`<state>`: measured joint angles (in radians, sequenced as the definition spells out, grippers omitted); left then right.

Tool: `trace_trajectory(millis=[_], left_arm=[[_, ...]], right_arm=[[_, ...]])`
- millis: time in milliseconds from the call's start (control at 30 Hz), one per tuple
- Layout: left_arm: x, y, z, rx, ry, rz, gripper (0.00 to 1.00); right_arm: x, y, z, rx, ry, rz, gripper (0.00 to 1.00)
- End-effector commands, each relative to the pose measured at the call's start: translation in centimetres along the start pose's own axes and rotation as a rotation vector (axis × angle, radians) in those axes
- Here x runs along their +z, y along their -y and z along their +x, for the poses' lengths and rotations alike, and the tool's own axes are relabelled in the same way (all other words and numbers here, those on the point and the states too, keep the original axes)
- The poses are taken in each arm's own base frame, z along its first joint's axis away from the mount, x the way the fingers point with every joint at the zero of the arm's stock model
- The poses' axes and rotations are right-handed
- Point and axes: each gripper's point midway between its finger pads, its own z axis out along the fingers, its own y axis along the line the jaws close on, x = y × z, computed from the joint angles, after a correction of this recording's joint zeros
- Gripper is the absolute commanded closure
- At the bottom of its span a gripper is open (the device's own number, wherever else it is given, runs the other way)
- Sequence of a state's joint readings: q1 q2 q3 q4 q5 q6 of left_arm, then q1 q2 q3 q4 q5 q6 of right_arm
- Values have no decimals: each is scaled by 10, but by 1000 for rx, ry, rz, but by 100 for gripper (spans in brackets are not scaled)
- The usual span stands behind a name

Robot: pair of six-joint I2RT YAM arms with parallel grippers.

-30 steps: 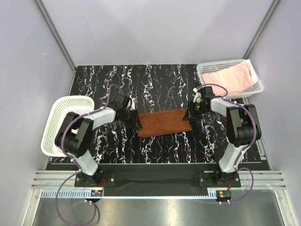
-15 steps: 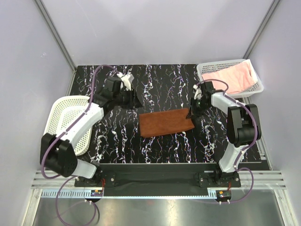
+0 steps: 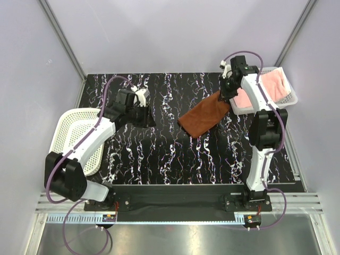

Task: Fold and stack the towels
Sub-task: Neatly place the folded towel into the bin

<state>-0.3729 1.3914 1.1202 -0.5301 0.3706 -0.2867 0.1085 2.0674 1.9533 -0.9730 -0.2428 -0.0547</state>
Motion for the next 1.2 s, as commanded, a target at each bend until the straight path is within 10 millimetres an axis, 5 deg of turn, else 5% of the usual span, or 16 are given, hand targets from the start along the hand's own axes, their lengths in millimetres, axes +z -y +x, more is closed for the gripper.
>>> trace_trajectory(millis=[0,133,200,433,800,1167], left_arm=[[12,-3,7,18,-34,22,63],[21,9,10,4,-68,109,64],[25,12,12,-13,-65,137,64],[26,14,13,-3,-86,155,63],[25,20,6,12,-81,185,63],[22,23,7,19,-90,197,63]], right_arm=[[-14,45,-7,-7,-45,116,100],[-34,65,-50,-15,62,142,100],[-46,91,-64,13,107,178,100],[-62,156,-88,64,223,265,100],[-98,234,-108,111,382,381,100],[-86,288,-114,108,436,450,100]])
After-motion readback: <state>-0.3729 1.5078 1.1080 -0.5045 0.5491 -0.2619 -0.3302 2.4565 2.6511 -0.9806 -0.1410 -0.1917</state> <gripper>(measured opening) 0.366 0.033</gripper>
